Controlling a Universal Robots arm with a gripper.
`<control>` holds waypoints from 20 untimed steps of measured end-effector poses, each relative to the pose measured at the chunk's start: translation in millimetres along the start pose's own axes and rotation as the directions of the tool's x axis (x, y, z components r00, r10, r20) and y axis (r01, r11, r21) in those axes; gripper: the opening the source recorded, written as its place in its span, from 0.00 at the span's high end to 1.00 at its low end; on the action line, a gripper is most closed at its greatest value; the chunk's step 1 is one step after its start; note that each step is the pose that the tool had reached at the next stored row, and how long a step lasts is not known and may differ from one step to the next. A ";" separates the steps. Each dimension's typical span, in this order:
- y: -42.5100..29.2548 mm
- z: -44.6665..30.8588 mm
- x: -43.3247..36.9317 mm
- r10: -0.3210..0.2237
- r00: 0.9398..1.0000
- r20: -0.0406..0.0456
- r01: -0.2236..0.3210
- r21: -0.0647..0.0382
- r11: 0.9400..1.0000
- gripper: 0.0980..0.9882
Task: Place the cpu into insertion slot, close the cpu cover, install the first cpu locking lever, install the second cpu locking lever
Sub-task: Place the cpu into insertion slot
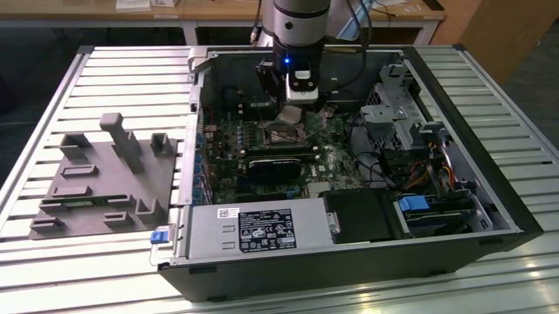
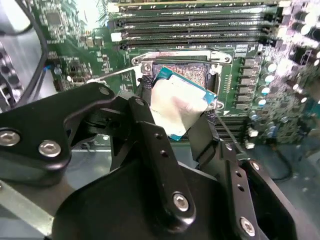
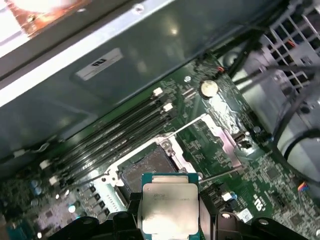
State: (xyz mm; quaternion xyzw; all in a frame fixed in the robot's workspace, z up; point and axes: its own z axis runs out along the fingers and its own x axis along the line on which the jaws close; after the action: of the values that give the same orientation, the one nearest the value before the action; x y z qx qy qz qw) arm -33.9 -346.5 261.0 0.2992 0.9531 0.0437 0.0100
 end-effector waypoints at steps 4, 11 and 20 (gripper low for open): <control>-0.2 2.3 0.0 0.091 0.996 0.008 -0.091 -0.001 0.996 0.51; -0.4 5.1 0.0 0.214 0.977 0.019 -0.214 -0.004 0.977 0.51; -0.8 9.6 -0.1 0.369 0.929 0.033 -0.368 -0.009 0.930 0.51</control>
State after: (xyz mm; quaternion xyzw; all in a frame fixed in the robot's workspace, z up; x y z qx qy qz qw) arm -33.9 -346.5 251.4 0.4734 0.8797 0.0411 0.0181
